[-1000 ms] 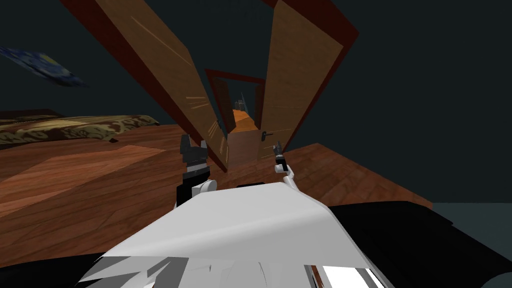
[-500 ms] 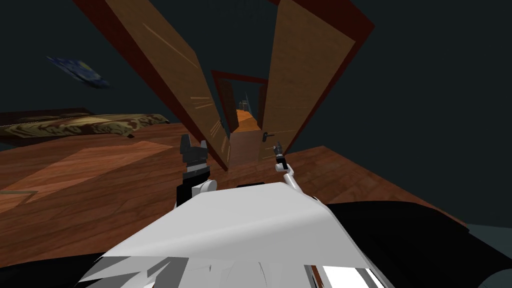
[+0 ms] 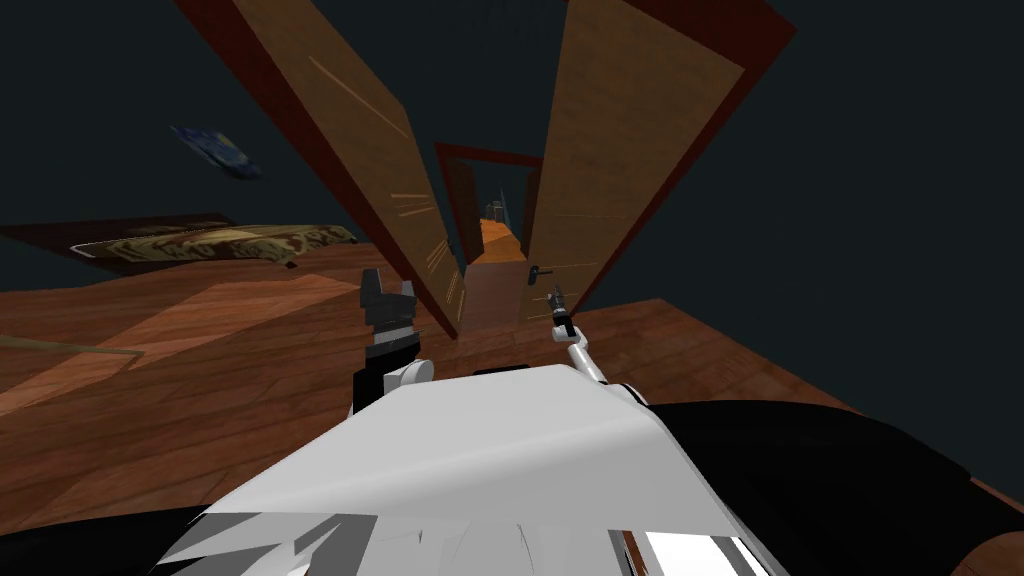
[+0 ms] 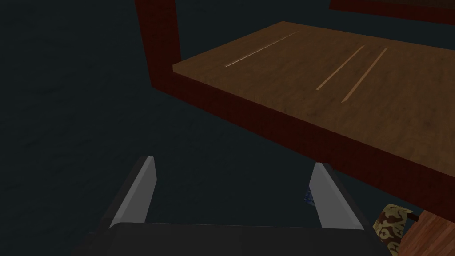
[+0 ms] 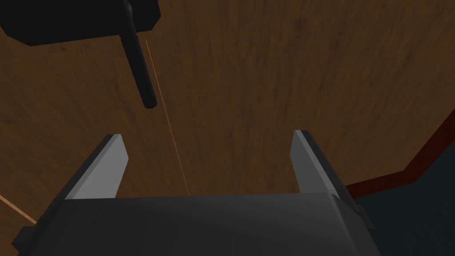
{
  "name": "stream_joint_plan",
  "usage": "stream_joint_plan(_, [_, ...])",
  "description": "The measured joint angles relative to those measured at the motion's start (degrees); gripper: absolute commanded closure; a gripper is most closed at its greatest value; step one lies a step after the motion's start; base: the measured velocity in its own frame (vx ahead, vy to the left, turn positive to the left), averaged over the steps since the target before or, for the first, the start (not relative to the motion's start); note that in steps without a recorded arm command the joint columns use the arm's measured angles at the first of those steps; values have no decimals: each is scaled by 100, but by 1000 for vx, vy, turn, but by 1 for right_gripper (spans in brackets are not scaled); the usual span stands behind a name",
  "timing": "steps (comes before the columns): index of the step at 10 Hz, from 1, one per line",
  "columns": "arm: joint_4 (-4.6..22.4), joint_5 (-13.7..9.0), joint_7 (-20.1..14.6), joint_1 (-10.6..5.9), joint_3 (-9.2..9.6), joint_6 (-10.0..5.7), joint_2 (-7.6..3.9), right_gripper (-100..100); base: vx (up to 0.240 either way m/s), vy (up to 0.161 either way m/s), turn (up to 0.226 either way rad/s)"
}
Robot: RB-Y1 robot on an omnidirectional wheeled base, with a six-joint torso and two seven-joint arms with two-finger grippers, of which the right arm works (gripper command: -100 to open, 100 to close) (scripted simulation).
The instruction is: Push the door open
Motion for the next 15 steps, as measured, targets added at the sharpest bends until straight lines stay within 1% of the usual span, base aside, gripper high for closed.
stream_joint_plan(1, [136, -17, -9, -84, -7, 19, -48, -100, 2, -55, 78])
stream_joint_plan(3, [431, -38, -31, -208, -8, -15, -120, -100, 1, -80, 177])
stream_joint_plan(4, [534, -63, -46, -300, -18, 26, -191, -100, 0, -89, 83])
stream_joint_plan(5, [663, -72, -54, -357, -20, 36, -219, -100, 12, -73, 96])
stream_joint_plan(6, [846, -85, -66, -450, -20, 2, -263, -100, 10, -53, 75])
stream_joint_plan(7, [926, -95, -77, -477, -23, 6, -295, -100, -1, -55, 145])
stream_joint_plan(8, [1069, -109, -89, -550, -25, 7, -338, -100, -5, -46, 76])
stream_joint_plan(10, [1365, -123, -97, -652, -24, -52, -382, -100, -3, -74, 163])
stream_joint_plan(11, [1512, -144, -117, -730, -26, -47, -449, -100, 3, -61, 84])
stream_joint_plan(13, [1727, -165, -133, -840, -34, -26, -514, -100, -13, -59, 167])
stream_joint_plan(15, [2011, -185, -140, -993, -37, -51, -569, -100, 1, -60, 89])
